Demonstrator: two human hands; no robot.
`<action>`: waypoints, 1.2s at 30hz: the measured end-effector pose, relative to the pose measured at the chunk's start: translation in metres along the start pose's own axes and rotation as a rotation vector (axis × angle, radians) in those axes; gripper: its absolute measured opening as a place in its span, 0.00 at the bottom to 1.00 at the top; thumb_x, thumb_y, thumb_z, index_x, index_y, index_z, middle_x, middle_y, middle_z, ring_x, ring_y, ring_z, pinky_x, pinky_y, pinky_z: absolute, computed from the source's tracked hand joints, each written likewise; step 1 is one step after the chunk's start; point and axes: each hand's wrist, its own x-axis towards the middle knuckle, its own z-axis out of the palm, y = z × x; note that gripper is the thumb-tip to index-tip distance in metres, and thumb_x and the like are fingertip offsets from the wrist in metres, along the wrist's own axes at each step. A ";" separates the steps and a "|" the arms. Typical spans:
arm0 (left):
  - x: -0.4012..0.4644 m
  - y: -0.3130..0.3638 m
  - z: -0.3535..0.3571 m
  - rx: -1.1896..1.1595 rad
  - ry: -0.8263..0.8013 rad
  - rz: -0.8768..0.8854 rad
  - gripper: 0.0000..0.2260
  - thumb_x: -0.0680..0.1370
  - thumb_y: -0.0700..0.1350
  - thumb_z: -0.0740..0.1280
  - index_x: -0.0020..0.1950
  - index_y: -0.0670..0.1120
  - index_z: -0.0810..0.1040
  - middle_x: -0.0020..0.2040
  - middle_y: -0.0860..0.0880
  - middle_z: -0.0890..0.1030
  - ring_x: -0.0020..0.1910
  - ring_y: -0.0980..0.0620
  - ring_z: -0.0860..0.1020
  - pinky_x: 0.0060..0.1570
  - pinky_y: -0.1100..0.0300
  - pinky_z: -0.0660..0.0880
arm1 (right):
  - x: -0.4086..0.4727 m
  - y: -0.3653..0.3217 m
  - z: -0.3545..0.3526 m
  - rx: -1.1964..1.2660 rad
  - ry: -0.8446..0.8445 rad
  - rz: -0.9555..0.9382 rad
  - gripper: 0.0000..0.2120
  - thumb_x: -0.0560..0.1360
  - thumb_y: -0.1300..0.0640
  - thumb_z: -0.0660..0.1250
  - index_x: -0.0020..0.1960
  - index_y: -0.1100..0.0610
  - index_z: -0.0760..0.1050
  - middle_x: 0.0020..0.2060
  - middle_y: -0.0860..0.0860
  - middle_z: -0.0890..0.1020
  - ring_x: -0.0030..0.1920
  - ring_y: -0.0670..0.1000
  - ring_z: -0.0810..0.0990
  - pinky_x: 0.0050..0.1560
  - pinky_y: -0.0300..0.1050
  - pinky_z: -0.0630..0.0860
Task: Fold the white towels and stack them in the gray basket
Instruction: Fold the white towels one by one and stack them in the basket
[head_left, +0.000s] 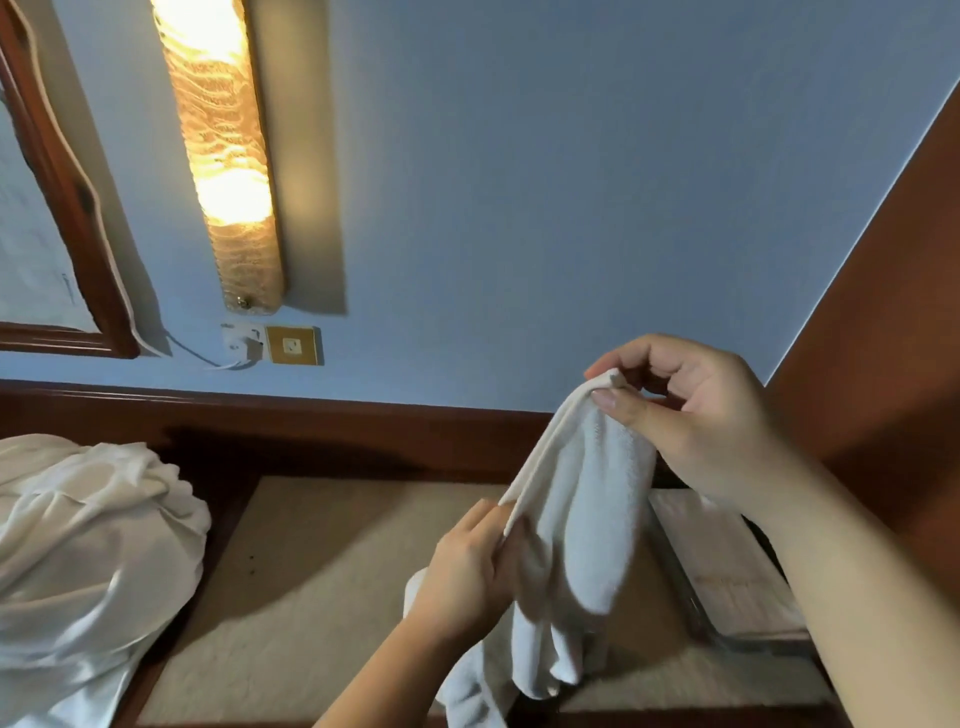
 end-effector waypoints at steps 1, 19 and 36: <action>-0.009 -0.010 0.004 0.013 -0.031 -0.033 0.10 0.86 0.49 0.60 0.45 0.60 0.70 0.43 0.58 0.72 0.41 0.56 0.75 0.42 0.56 0.74 | -0.008 0.007 0.000 0.009 0.003 0.023 0.10 0.78 0.60 0.73 0.50 0.44 0.84 0.42 0.44 0.84 0.46 0.46 0.82 0.46 0.35 0.75; -0.082 -0.005 -0.027 0.089 0.130 -0.424 0.17 0.70 0.45 0.58 0.45 0.60 0.86 0.47 0.60 0.85 0.50 0.62 0.80 0.48 0.62 0.75 | -0.113 0.069 -0.073 -0.389 -0.183 0.338 0.12 0.72 0.60 0.70 0.45 0.42 0.78 0.38 0.44 0.80 0.40 0.47 0.79 0.37 0.43 0.72; -0.029 0.179 -0.143 0.014 -0.213 -0.118 0.26 0.74 0.58 0.62 0.32 0.36 0.76 0.28 0.38 0.71 0.27 0.45 0.69 0.27 0.53 0.62 | -0.080 0.044 -0.127 -0.703 0.155 0.011 0.12 0.70 0.69 0.58 0.44 0.54 0.73 0.39 0.51 0.76 0.45 0.60 0.73 0.44 0.53 0.73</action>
